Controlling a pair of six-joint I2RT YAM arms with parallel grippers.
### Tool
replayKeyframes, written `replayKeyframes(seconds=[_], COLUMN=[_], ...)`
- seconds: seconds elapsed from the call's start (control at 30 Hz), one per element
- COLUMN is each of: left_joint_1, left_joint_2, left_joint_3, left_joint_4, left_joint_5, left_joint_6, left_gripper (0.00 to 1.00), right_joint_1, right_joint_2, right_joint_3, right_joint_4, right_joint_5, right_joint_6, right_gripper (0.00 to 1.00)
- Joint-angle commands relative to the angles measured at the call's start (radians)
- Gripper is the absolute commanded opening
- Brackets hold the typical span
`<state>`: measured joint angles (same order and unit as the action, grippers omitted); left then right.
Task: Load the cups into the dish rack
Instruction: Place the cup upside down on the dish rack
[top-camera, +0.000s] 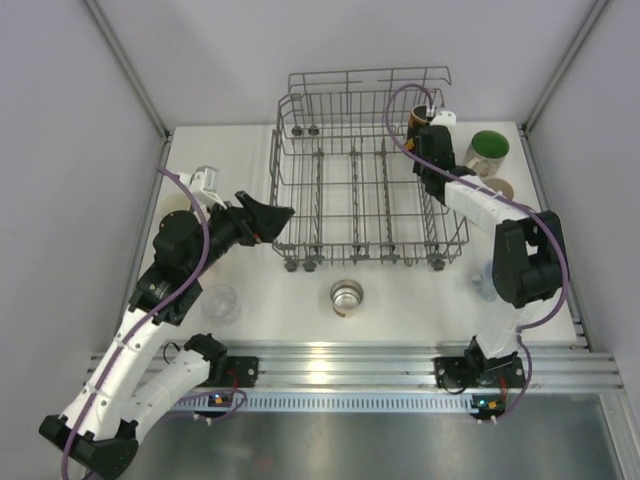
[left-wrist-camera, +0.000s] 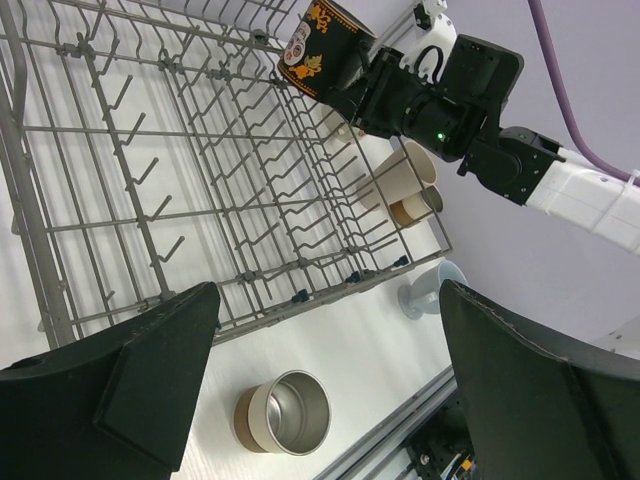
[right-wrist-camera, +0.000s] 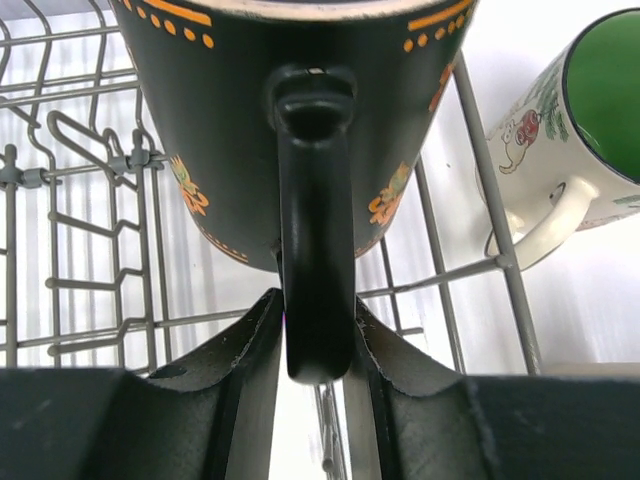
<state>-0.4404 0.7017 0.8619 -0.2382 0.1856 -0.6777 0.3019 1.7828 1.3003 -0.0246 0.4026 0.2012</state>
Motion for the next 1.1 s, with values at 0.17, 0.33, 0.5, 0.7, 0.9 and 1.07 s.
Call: replayKeyframes(seconds=[0.17,0.33,0.5,0.7,0.9,1.07], left_joint_1=[-0.003,-0.004,-0.003,-0.003,-0.003,-0.003], left_joint_2=[-0.011,-0.015,-0.005,0.004,0.016,0.035], left_joint_3=[0.011,0.009,0.014,0.025,0.029,0.028], left_joint_4=[0.022,0.022,0.023,0.022,0.023,0.023], left_joint_5=[0.008,0.006,0.006,0.008,0.006,0.005], left_joint_6=[-0.020,-0.020,-0.022,-0.019,-0.017,-0.019], left_gripper=[0.96,0.96,0.96,0.96,0.96,0.96], right_joint_1=[-0.033,-0.049,-0.055,-0.066,-0.075,-0.081], right_joint_2=[-0.079,-0.077,-0.079,-0.068,-0.072,-0.095], right_joint_3=[-0.025,-0.044,-0.056,-0.046,-0.015,-0.012], right_joint_4=[0.063,0.083,0.100,0.103,0.126,0.183], right_joint_5=[-0.001,-0.045,-0.064,-0.074,-0.065,-0.080], right_joint_6=[-0.040,-0.057,-0.068,-0.080,-0.109,-0.134], right_gripper=[0.24,0.13,0.08,0.00,0.00,0.00])
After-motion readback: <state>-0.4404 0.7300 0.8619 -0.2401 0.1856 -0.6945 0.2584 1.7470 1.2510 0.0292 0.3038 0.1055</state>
